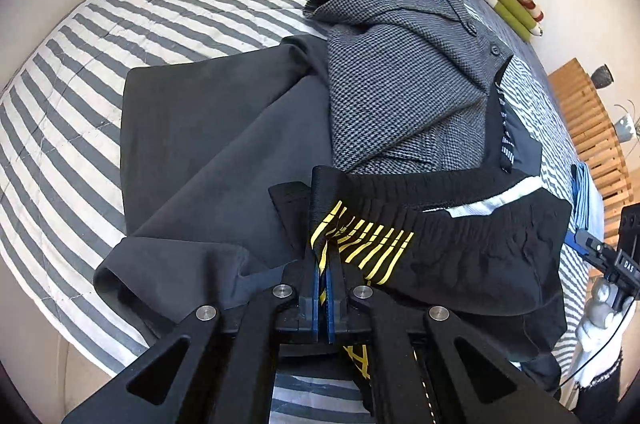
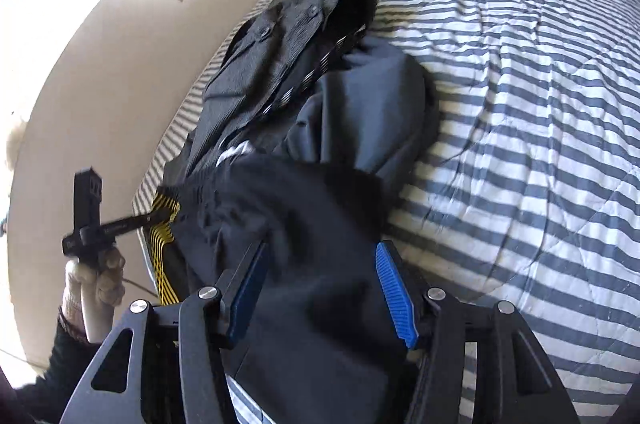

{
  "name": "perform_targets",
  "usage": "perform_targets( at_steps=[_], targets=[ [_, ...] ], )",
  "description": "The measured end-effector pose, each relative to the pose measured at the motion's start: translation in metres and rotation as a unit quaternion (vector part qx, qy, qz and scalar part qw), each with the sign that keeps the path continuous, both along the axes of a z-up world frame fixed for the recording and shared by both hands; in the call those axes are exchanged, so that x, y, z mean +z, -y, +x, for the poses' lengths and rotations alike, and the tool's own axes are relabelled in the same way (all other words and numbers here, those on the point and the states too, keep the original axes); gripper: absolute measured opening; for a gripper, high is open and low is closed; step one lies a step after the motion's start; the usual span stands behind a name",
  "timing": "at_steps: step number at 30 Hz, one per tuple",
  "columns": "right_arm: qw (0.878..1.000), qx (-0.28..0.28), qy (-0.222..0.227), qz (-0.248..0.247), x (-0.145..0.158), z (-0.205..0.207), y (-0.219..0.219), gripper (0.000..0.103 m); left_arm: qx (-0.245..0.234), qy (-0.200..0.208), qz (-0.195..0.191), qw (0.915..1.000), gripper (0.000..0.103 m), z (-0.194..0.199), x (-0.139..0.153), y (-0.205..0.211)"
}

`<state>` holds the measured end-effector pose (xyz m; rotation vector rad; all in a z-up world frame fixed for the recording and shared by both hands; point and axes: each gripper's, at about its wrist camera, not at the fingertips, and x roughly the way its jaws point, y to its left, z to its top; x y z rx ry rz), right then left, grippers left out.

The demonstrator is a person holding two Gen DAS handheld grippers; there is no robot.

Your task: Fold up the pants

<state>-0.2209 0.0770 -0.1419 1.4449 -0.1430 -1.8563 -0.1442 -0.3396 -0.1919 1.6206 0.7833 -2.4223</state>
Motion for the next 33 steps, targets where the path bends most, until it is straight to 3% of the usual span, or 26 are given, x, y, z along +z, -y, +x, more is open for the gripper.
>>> perform_targets(
  at_steps=[3,7,8,9,10,13,17,19,22,24,26,30,33],
  targets=[
    [0.999,-0.029,0.033,-0.020,-0.009,-0.025,0.007,0.053,-0.004,0.005,-0.006,1.0000,0.001,0.000,-0.008,-0.001],
    [0.996,-0.004,0.089,-0.022,-0.031,-0.036,0.038,0.057,-0.008,-0.010,-0.007,0.9999,0.001,0.003,-0.001,-0.001],
    [0.995,0.007,0.093,-0.025,-0.031,-0.033,0.045,0.050,-0.008,-0.013,-0.009,0.9998,0.001,0.006,0.003,0.002],
    [0.995,0.022,0.094,-0.034,-0.028,-0.025,0.051,0.023,-0.008,-0.014,-0.011,0.9998,0.001,0.009,0.004,0.003],
    [0.993,0.044,0.096,-0.043,-0.024,-0.014,0.056,0.019,-0.007,-0.013,-0.014,0.9998,0.001,0.012,0.005,0.006],
    [0.988,0.116,0.081,-0.054,-0.011,0.031,0.070,0.014,0.000,-0.007,-0.015,0.9999,0.001,0.020,0.002,0.011],
    [0.977,0.208,0.046,0.025,-0.019,0.100,0.079,0.015,0.004,-0.003,-0.012,0.9999,0.001,0.023,-0.001,0.010],
    [0.970,0.231,0.051,0.050,-0.022,0.113,0.073,0.016,0.002,0.000,-0.014,0.9999,0.001,0.021,-0.005,0.009],
    [0.979,0.196,0.060,0.008,-0.009,0.096,0.052,0.019,-0.001,0.001,-0.011,0.9999,0.001,0.017,-0.007,0.010],
    [0.986,0.154,0.063,-0.032,0.003,0.073,0.035,0.036,-0.003,0.001,-0.011,0.9999,0.001,0.017,-0.007,0.010],
    [0.992,0.109,0.046,-0.037,0.011,0.053,0.022,0.047,-0.003,0.000,-0.010,0.9999,0.001,0.018,-0.007,0.010],
    [0.996,0.063,0.062,-0.032,-0.007,0.015,0.018,0.047,-0.006,0.000,-0.012,0.9999,0.001,0.014,-0.012,0.010],
    [0.991,0.048,0.121,-0.023,-0.037,0.001,0.027,0.048,-0.003,-0.002,-0.008,1.0000,0.001,0.015,-0.011,0.010]
  ],
)
